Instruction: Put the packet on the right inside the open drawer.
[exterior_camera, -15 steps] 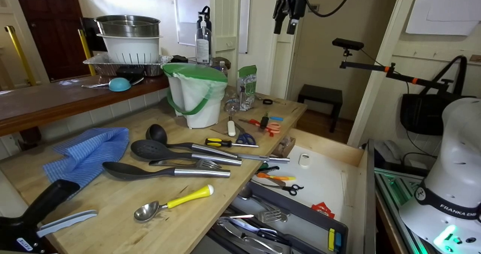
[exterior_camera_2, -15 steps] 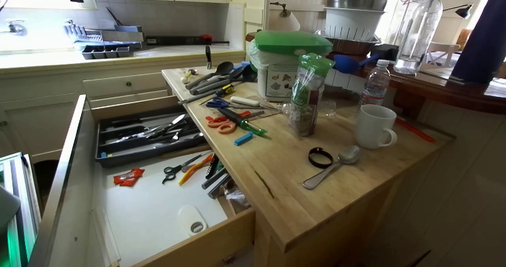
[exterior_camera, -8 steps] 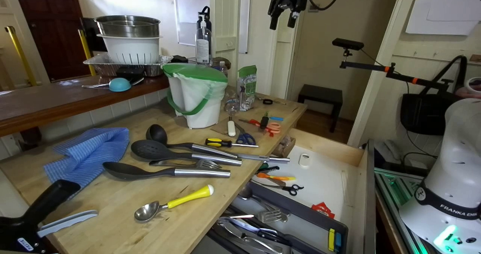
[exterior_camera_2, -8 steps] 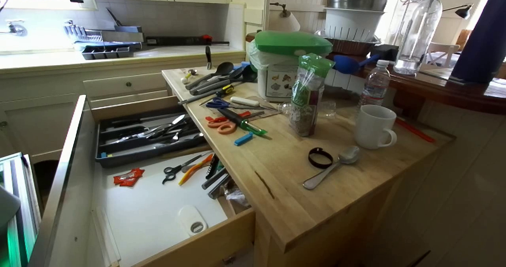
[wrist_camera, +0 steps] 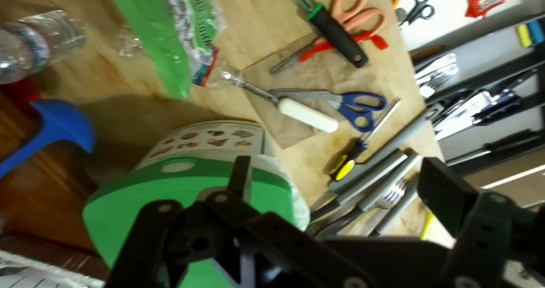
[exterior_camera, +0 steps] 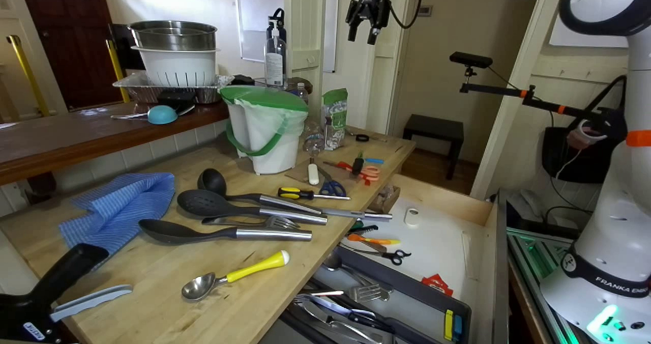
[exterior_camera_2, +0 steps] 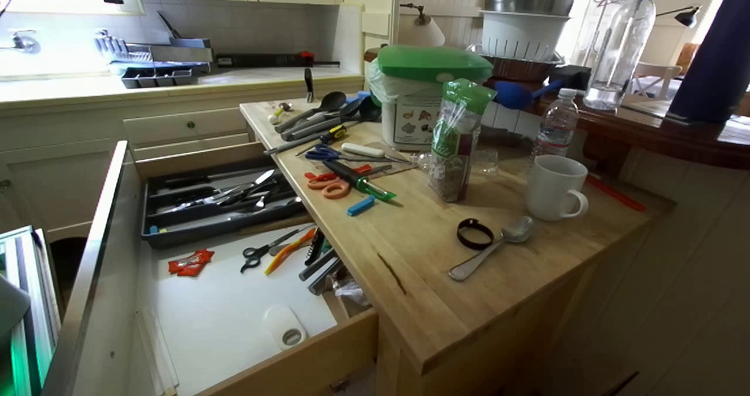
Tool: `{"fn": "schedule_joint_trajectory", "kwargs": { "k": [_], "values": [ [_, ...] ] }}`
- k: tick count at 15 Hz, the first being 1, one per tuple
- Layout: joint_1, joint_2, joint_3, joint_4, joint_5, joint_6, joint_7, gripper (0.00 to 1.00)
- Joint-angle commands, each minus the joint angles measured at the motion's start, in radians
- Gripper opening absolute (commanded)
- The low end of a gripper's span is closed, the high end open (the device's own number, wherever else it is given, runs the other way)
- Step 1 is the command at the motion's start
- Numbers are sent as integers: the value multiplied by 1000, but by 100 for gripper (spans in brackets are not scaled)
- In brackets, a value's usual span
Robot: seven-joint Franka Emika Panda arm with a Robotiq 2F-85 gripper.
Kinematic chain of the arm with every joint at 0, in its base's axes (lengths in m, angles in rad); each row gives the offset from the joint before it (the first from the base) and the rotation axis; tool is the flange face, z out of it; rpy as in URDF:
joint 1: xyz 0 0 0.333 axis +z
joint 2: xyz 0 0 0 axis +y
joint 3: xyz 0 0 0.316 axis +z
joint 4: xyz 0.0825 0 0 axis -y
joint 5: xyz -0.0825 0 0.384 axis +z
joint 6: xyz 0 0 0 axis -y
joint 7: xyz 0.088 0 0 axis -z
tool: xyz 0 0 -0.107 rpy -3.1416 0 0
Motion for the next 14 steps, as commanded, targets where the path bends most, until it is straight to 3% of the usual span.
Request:
{"fn": "schedule_joint_trajectory", "kwargs": {
  "k": [1, 2, 6, 8, 9, 10, 14],
  "values": [
    [-58, 167, 1, 242, 41, 53, 40, 100],
    [-32, 67, 9, 88, 10, 55, 11, 100],
    [-52, 140, 5, 191, 21, 64, 25, 100],
    [-73, 170, 10, 227, 23, 29, -39, 100],
    [-93, 197, 16, 256, 38, 2, -82, 100],
    [-140, 221, 71, 287, 11, -7, -94, 100],
    [-212, 308, 102, 342, -4, 5, -174, 100]
  ]
}}
